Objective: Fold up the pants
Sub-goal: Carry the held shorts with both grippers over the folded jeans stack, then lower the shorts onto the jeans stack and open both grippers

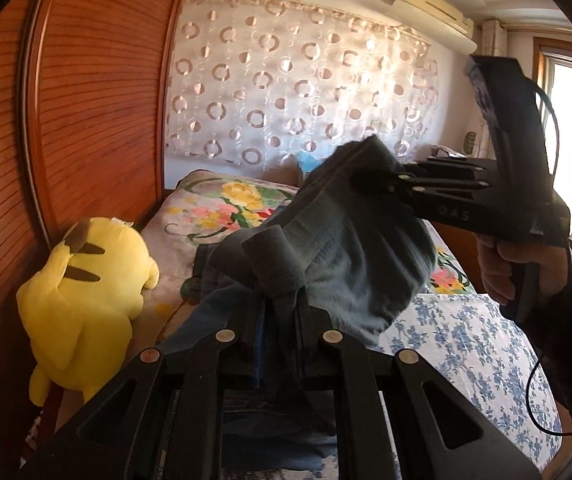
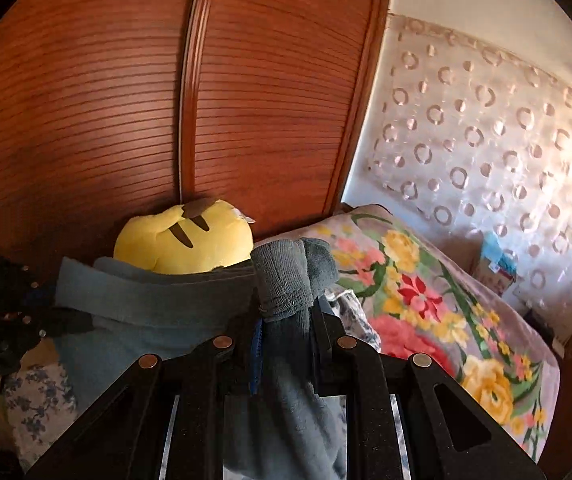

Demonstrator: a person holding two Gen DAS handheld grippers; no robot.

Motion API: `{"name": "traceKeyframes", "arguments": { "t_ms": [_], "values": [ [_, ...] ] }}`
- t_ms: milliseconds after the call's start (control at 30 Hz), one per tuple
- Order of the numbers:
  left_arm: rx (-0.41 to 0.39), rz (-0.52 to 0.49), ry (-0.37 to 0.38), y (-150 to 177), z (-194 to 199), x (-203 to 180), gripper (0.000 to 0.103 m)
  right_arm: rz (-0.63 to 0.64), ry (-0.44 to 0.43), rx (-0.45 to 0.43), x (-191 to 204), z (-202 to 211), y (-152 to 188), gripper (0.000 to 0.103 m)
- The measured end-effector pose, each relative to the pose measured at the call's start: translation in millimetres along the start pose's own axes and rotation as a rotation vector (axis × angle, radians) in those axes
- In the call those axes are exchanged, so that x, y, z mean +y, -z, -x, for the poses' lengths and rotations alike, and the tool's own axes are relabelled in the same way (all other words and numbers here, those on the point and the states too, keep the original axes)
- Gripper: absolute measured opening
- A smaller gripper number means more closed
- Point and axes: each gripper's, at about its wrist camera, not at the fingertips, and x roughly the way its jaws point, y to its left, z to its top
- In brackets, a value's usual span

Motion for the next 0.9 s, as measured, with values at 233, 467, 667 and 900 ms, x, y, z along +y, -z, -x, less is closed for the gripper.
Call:
{"name": "traceKeyframes", "arguments": {
  "t_ms": [233,467,667,900],
  "values": [
    [0.021,0.037,-0.025,8,-4,19,0.013,0.024,-0.049,0.019,7,-38,-13,0.018],
    [0.049,0.058,-0.035,15,-8,27,0.013,-0.044,-0.068,0.05,-5,-59,-13,0.03],
    [0.048,0.048,-0.067,12,-2,24,0.027,-0.121,-0.062,-0.006,-23,-33,-10,0.039],
    [-0.015,0.001,-0.068,1,10,10,0.062,-0.146,-0.129,0.024,-20,-12,21,0.039]
  ]
}}
